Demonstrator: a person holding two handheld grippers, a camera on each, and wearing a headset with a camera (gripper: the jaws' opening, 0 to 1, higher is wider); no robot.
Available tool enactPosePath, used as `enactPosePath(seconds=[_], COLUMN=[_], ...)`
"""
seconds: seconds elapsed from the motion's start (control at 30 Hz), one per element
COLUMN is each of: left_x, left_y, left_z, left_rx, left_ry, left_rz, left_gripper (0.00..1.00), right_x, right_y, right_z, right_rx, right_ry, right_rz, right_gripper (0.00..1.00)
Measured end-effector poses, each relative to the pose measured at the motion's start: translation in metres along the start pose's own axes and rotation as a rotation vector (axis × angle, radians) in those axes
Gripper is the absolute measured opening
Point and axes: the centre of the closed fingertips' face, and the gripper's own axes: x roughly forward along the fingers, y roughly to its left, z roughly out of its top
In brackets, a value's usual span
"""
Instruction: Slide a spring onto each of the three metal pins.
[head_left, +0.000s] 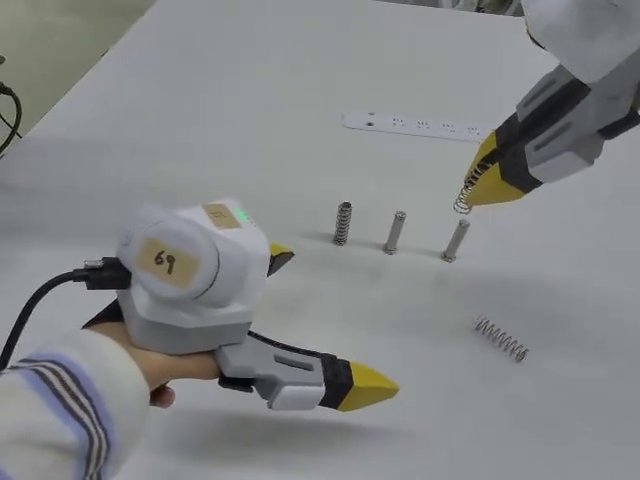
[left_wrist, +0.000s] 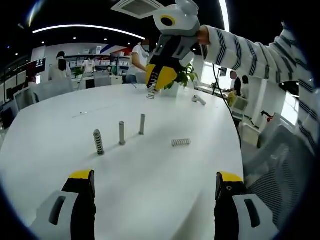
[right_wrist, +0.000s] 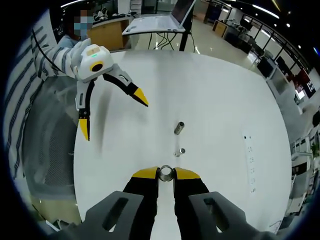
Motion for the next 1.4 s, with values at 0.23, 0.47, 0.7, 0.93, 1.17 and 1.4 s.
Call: enactPosePath(seconds=[0.23,0.47,0.7,0.93,1.17,1.4], left_x=[-0.002,-0.004,-0.005,-0.006,-0.007,-0.008], left_y=[0.001,0.002,0.004,0.003,0.004,0.003], left_z=[-0.006,-0.008,-0.012,-0.016,-0.018,-0.019], left_rx=[-0.015,-0.019,-0.003,-0.005,-0.013,-0.028], left_ry=[0.017,0.024,0.044,0.057,0.06,0.054], left_rz=[0.005,0.002,0.009,0.004,0.002,0.003], left_gripper=[0.98,0.98,0.98,0.98,0.98,0.95], right_x=[0.017,0.032,0.047,0.06,0.069,0.072], right_y=[-0.012,-0.016,-0.017,-0.021,-0.024,-0.027], right_z=[0.007,0.015,0.02,0.013,0.007,0.006], right_rx=[-0.037,-0.057,-0.091,-0.106,-0.077,-0.038], right_ry=[0.011,0.032,0.031,0.064,0.082,0.054], right_rz=[-0.016,0.001,0.02,0.019,0.018,0.021], right_gripper=[0.08,0.08,0.08,0.08,0.08,0.08])
